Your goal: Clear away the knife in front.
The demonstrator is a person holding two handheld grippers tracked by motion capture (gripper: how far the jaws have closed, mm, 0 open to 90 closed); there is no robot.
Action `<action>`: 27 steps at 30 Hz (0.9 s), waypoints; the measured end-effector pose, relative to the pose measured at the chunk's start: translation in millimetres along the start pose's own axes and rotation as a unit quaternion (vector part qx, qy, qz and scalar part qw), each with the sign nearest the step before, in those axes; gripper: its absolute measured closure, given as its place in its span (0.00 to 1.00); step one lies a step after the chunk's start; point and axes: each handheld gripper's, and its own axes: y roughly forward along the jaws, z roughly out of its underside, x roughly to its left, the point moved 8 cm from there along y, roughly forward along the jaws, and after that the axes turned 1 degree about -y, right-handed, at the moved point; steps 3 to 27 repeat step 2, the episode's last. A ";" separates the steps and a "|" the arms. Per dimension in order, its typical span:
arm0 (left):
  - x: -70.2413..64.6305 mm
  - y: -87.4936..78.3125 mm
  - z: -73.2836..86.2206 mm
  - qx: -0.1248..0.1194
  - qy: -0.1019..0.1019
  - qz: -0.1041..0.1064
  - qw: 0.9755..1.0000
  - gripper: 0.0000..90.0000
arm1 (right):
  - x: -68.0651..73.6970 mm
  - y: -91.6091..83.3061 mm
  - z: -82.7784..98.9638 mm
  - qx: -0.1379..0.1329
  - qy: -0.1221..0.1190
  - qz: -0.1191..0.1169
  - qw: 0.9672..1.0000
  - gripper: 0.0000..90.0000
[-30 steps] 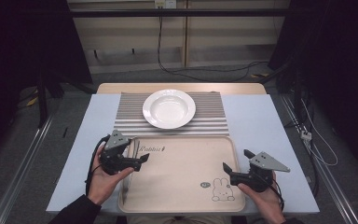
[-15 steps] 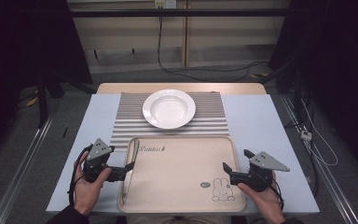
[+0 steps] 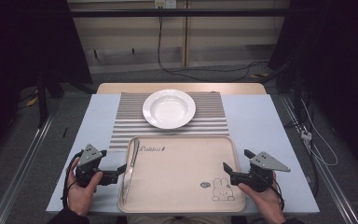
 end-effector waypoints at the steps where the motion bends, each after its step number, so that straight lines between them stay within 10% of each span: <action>1: 0.7 -0.3 0.2 0.001 -0.003 -0.001 1.000 0.07 | 0.0 -0.3 -0.3 -0.001 -0.001 0.000 1.000 0.10; 27: 1.1 -0.2 -0.1 -0.003 -0.008 -0.001 1.000 0.07 | 0.2 -0.3 -0.5 -0.001 -0.002 0.001 1.000 0.10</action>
